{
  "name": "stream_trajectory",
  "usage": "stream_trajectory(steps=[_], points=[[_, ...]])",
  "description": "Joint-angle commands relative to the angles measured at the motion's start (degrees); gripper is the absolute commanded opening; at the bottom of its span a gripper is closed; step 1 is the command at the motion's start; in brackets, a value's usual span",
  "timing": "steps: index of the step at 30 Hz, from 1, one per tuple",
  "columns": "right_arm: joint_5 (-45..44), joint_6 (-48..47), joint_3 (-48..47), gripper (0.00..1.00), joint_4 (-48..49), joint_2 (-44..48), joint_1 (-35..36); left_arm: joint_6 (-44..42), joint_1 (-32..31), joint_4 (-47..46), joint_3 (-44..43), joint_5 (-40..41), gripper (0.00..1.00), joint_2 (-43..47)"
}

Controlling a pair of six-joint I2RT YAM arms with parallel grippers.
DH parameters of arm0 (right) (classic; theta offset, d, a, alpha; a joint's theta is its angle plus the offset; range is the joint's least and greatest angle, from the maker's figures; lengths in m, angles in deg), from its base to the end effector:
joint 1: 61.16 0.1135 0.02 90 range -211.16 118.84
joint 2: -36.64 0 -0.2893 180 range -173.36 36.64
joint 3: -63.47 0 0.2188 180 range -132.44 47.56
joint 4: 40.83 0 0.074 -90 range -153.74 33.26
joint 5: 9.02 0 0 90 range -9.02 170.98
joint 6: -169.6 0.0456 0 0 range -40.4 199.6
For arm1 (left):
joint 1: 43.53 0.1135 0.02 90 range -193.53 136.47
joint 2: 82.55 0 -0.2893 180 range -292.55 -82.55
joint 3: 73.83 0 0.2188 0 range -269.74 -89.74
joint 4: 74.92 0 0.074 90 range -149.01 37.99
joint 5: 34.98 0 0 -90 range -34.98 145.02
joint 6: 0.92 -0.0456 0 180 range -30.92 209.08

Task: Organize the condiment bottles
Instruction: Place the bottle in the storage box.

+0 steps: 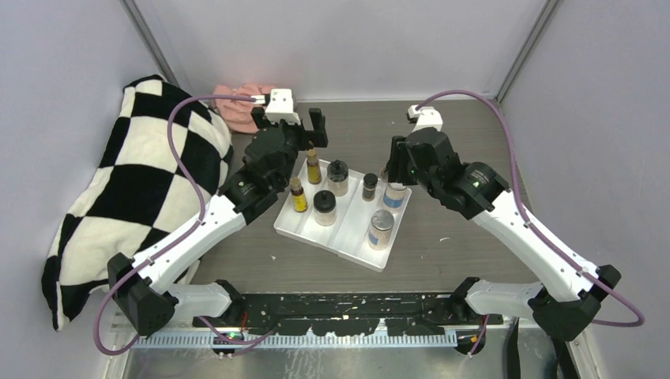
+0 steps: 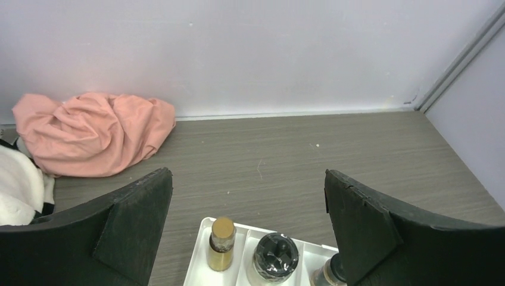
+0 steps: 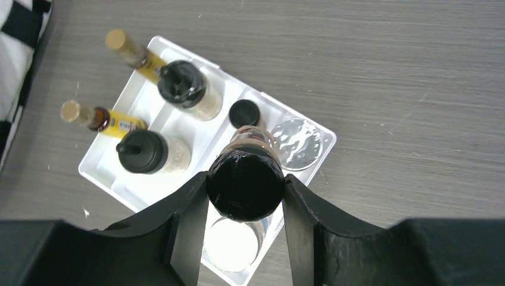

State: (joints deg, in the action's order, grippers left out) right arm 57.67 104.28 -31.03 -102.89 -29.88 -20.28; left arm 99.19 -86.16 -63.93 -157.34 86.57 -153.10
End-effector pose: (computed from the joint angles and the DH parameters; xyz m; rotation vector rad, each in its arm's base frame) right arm 0.1584 0.1133 0.4166 -0.0685 2.1195 0.2402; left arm 0.1999 -0.1515 0.4392 -0.0010 1.5495 -0.3073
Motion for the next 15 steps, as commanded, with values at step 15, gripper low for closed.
stream_trajectory(steps=[15], points=[[-1.7, -1.5, -5.1, 0.01, -1.5, -11.6, 14.5, -2.5, 0.3, -6.7, -2.9, 5.6, 1.00, 3.7]])
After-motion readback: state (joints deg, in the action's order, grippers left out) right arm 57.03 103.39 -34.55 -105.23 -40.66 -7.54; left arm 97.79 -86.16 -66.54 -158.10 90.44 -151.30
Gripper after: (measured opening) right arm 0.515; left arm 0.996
